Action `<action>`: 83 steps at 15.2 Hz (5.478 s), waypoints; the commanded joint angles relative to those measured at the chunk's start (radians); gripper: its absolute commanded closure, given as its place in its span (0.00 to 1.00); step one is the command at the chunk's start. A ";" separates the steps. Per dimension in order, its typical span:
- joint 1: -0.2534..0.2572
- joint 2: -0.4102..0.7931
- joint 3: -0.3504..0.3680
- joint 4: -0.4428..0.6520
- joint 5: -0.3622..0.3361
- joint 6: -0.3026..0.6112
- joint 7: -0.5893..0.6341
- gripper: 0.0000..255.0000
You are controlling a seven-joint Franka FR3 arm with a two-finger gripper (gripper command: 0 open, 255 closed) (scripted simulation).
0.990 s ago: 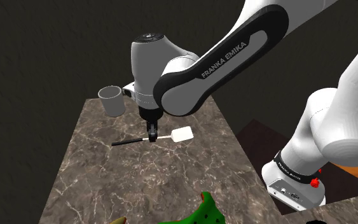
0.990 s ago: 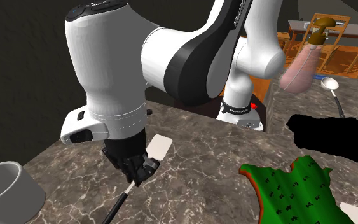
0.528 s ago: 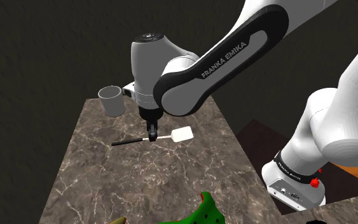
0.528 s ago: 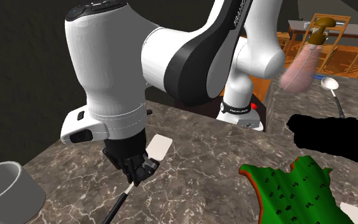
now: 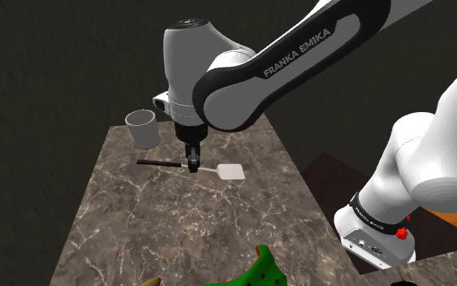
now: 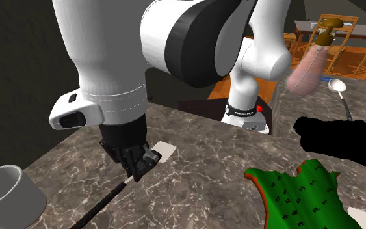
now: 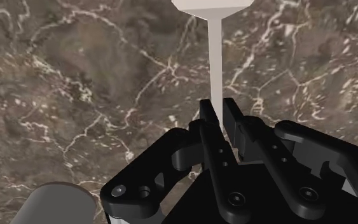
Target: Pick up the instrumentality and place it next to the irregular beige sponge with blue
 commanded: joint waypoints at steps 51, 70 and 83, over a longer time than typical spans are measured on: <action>0.288 -0.470 0.390 -0.015 0.266 -0.373 0.546 1.00; 0.178 -0.173 0.993 0.328 0.124 -0.372 1.141 1.00; -0.375 -0.253 1.618 0.442 0.204 -0.335 1.198 1.00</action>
